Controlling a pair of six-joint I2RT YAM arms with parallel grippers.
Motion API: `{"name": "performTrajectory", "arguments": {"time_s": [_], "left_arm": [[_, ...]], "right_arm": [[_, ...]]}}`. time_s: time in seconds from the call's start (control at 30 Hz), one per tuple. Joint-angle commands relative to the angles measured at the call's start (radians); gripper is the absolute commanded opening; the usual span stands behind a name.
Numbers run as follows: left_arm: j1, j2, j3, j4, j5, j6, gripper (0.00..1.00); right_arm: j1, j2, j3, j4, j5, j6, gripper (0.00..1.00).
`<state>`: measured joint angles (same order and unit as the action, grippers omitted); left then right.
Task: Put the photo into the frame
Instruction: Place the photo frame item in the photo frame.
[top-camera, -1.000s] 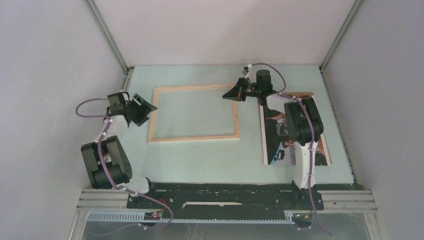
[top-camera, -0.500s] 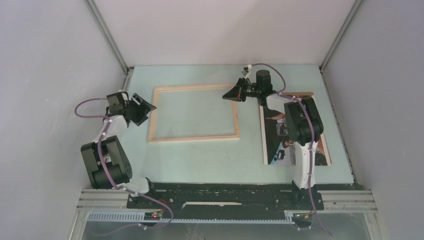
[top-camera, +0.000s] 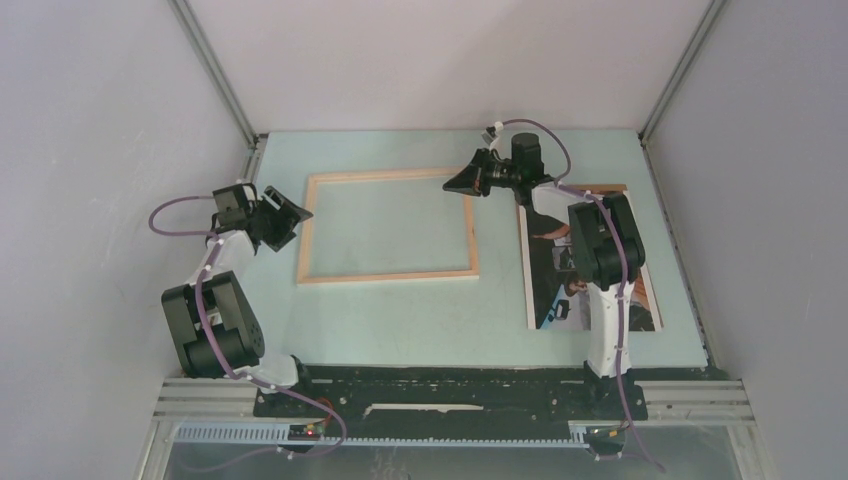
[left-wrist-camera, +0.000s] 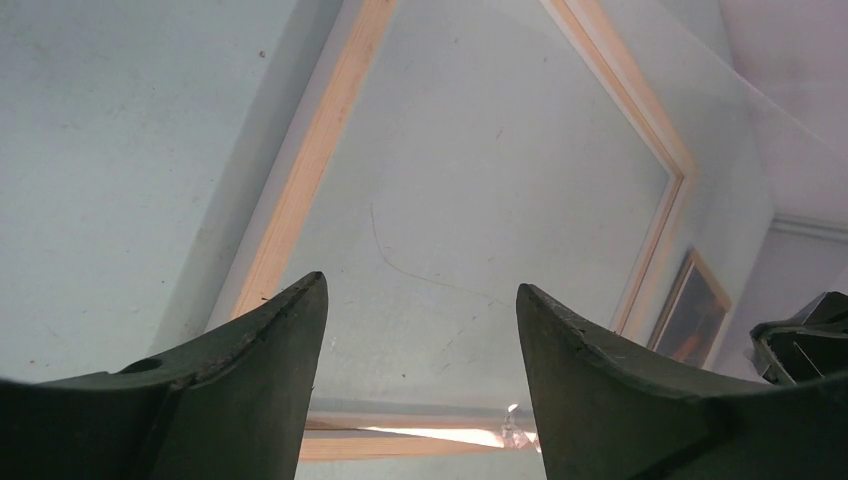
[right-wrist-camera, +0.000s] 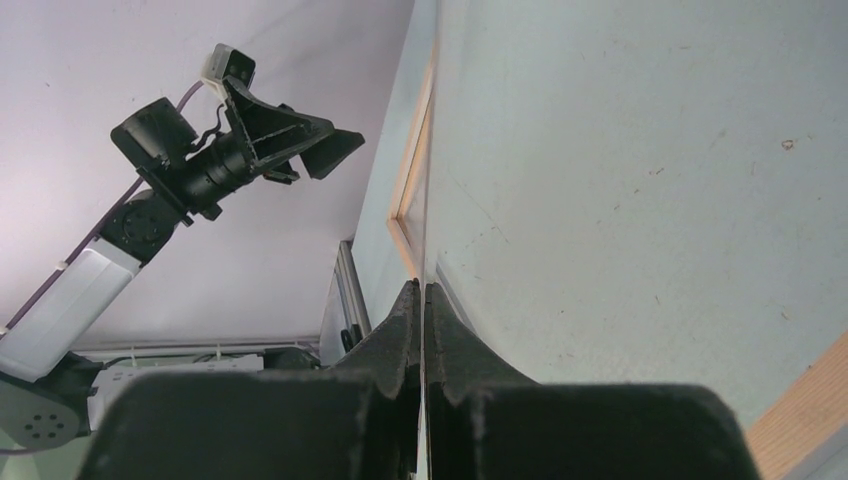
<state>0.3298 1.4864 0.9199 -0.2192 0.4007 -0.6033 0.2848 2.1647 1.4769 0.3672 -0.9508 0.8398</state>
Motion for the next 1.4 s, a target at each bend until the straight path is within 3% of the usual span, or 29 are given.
{"name": "performTrajectory", "arguments": {"time_s": [0.0, 0.6, 0.87, 1.37], "left_arm": [[0.008, -0.03, 0.005, 0.022, 0.021, -0.006, 0.74], [0.011, -0.023, 0.011, 0.026, 0.015, -0.028, 0.75], [0.011, 0.086, 0.078, -0.005, -0.052, -0.067, 0.8], [0.01, 0.215, 0.022, 0.106, -0.01, -0.107, 0.8]], "right_arm": [[0.008, 0.012, 0.046, 0.0, 0.005, -0.001, 0.0], [0.013, 0.059, 0.055, 0.014, -0.002, 0.022, 0.0], [0.011, 0.094, 0.07, -0.005, -0.02, 0.045, 0.0], [0.0, 0.101, 0.086, 0.117, -0.073, 0.262, 0.0]]}}
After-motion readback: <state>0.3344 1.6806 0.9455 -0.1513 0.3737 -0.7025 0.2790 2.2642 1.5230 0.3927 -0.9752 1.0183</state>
